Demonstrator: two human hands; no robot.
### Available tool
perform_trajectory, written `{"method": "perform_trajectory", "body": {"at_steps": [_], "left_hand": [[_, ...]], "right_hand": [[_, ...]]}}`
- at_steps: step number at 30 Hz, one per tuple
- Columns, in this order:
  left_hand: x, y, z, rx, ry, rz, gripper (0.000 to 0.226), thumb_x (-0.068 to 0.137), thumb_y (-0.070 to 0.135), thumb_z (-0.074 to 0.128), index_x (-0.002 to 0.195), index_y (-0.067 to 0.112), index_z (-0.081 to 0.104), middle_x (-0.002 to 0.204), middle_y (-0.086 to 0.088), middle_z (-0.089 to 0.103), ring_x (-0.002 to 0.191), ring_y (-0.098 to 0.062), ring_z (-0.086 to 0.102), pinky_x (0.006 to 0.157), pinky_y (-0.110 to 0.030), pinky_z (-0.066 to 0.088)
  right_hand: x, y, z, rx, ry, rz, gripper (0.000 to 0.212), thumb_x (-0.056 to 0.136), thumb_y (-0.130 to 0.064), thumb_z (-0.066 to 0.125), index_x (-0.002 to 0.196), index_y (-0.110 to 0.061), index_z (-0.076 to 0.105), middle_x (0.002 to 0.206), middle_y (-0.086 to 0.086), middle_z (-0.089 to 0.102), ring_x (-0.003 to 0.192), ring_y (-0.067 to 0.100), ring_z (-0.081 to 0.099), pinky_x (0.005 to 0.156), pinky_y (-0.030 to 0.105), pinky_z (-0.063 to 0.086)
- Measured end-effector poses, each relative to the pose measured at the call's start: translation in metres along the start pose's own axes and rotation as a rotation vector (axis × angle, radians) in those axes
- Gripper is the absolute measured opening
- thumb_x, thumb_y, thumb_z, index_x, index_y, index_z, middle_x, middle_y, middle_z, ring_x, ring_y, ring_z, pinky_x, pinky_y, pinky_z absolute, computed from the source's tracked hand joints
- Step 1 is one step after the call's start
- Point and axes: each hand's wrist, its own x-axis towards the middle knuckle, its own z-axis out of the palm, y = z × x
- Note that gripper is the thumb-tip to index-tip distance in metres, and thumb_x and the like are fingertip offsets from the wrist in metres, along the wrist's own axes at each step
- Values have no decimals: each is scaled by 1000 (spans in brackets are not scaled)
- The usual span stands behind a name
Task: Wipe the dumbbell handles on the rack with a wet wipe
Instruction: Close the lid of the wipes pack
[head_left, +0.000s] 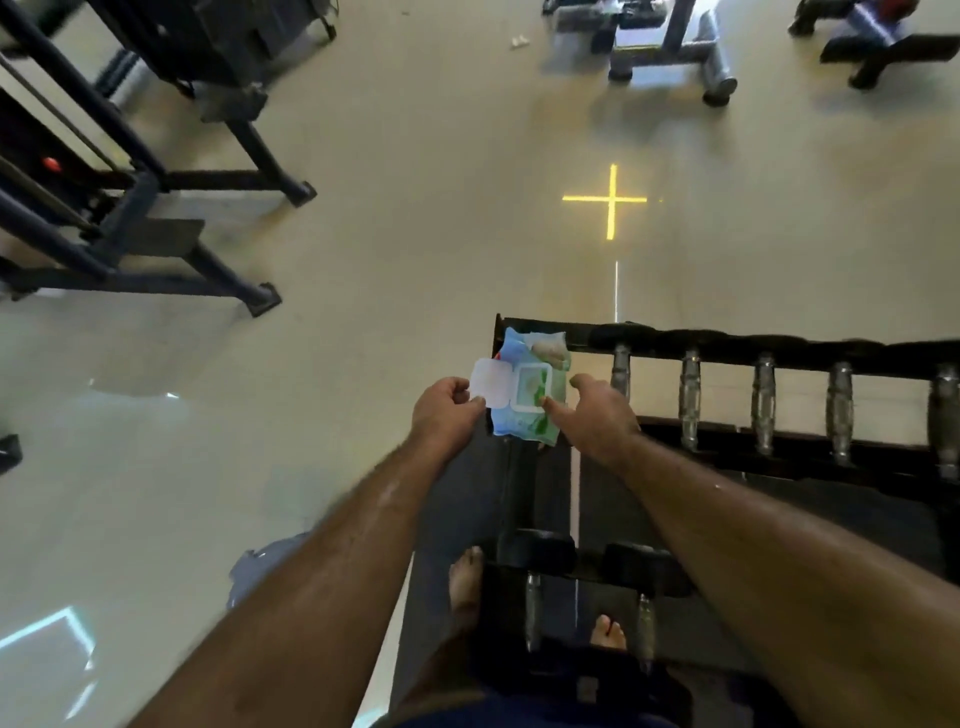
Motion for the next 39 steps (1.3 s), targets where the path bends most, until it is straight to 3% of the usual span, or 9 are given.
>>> {"method": "perform_trajectory", "body": {"at_steps": [4,9,12,15,20,25,31,35,39], "left_hand": [[44,6,3,77,-66,-42,70,96,27,71,157,15,41,156,-10,51,138,-29,53,111,-40,47],[78,2,9,100,-155,-78,62,99,26,66,155,12,45,152,-12,55,133,-29,57,110,-44,51],[86,0,12,132,-135,-53,48,102,24,62,148,14,54,143,-7,62,117,-23,62,85,-36,59],[86,3,14,84,-84,-10,30,105,26,59,133,16,64,124,-4,69,97,-15,64,59,-21,47],[82,14,27,-87,-210,12,16,104,24,60,109,18,74,104,-2,76,94,-19,74,80,-40,65],[78,17,49,43,-514,14,28,104,22,62,132,24,70,123,-2,71,108,-19,72,91,-44,64],[80,11,59,103,-155,28,56,85,25,87,133,20,58,122,3,68,100,-12,69,67,-20,58],[86,7,69,162,-134,28,67,73,29,96,125,22,55,119,4,66,101,-14,70,63,-16,52],[86,10,73,223,-33,38,78,66,34,99,121,23,46,115,4,58,97,-14,66,67,-24,58]], "right_hand": [[25,-9,16,168,50,176,60,102,-49,69,147,-15,47,117,6,63,88,17,66,56,25,53],[45,-15,27,397,11,326,74,103,-45,70,159,-17,31,115,3,59,81,16,68,57,29,57],[47,-13,33,484,-45,345,60,103,-44,69,149,-14,45,117,5,67,93,21,74,69,36,65],[50,-7,36,554,-48,351,56,102,-55,66,141,-15,56,118,5,71,99,22,76,82,42,67],[65,-3,31,691,-85,427,86,76,-87,73,123,-15,67,111,8,78,97,28,79,86,47,65],[70,2,25,732,-122,439,57,86,-52,85,125,-15,66,109,9,79,92,27,81,86,51,67],[82,6,24,658,-140,486,31,96,-27,79,121,-18,63,105,8,79,83,23,81,74,45,69],[88,10,26,684,-179,503,33,98,-23,77,127,-16,62,107,9,79,86,24,82,78,47,68],[91,10,21,716,-215,460,38,102,-16,71,138,-19,59,115,9,76,91,24,80,62,36,65]]}}
